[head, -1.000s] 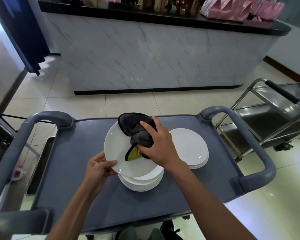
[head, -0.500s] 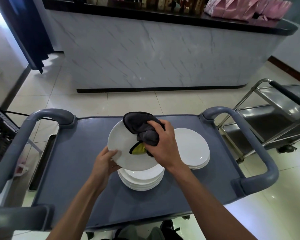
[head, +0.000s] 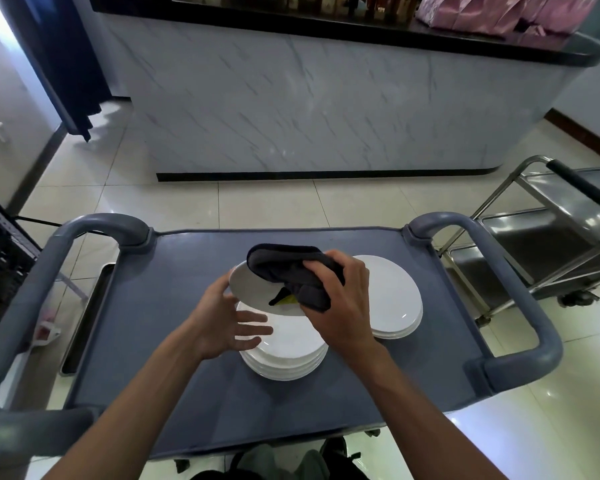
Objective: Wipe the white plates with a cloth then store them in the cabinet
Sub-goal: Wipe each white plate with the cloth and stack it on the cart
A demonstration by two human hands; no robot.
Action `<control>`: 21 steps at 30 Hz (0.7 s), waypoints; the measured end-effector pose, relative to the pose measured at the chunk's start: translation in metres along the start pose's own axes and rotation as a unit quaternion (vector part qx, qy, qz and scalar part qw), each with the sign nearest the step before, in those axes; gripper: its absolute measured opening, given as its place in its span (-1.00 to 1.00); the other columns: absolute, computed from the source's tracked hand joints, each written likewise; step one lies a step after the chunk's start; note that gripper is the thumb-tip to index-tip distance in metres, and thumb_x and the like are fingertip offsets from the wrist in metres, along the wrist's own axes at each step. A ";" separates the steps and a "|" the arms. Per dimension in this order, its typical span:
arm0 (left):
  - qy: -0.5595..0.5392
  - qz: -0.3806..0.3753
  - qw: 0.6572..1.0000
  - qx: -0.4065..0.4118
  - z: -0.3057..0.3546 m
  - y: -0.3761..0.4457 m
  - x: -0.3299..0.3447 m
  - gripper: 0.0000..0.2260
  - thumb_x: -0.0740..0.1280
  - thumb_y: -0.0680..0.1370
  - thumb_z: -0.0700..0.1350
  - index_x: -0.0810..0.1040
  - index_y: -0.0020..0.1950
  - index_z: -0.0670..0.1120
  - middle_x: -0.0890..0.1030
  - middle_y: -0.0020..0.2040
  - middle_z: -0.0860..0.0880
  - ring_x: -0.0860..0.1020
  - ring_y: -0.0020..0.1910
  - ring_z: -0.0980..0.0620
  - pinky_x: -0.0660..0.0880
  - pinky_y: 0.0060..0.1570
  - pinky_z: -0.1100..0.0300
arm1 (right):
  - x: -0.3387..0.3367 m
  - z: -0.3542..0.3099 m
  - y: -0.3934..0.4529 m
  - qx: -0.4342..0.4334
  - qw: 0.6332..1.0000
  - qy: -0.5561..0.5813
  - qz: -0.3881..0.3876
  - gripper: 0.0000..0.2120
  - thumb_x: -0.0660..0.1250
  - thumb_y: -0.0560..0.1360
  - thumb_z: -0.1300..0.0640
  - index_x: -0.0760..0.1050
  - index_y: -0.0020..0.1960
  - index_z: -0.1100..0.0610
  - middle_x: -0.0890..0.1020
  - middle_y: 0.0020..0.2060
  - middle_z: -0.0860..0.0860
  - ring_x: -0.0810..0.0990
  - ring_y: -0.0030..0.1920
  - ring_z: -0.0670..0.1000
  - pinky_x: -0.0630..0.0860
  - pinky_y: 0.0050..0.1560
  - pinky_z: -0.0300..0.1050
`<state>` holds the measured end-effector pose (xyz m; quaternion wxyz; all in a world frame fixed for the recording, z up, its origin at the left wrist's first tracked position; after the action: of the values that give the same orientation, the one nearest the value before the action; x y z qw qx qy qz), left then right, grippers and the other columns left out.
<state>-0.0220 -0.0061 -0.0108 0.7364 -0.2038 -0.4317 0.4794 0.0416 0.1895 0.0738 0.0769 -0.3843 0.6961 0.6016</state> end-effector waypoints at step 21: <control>-0.203 -0.011 0.975 0.084 0.025 0.007 -0.010 -0.75 0.14 0.66 -0.28 0.46 0.26 -0.37 0.62 0.00 -0.22 0.63 -0.10 -0.04 0.62 -0.05 0.14 | -0.002 -0.007 -0.030 -0.110 0.988 0.058 -0.093 -0.74 0.49 0.50 0.22 0.53 0.15 0.11 0.51 0.23 0.09 0.53 0.23 0.20 0.45 0.20 0.23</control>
<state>-0.0484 -0.0147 -0.0065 0.6531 -0.0346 -0.5324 0.5374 0.0639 0.1845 0.0532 0.0498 -0.4877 0.5899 0.6417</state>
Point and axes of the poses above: each hand's wrist, its own y-axis towards the middle knuckle, its own x-axis out of the palm, z = x × y, the point moved 4 cm from there along y, towards the middle knuckle
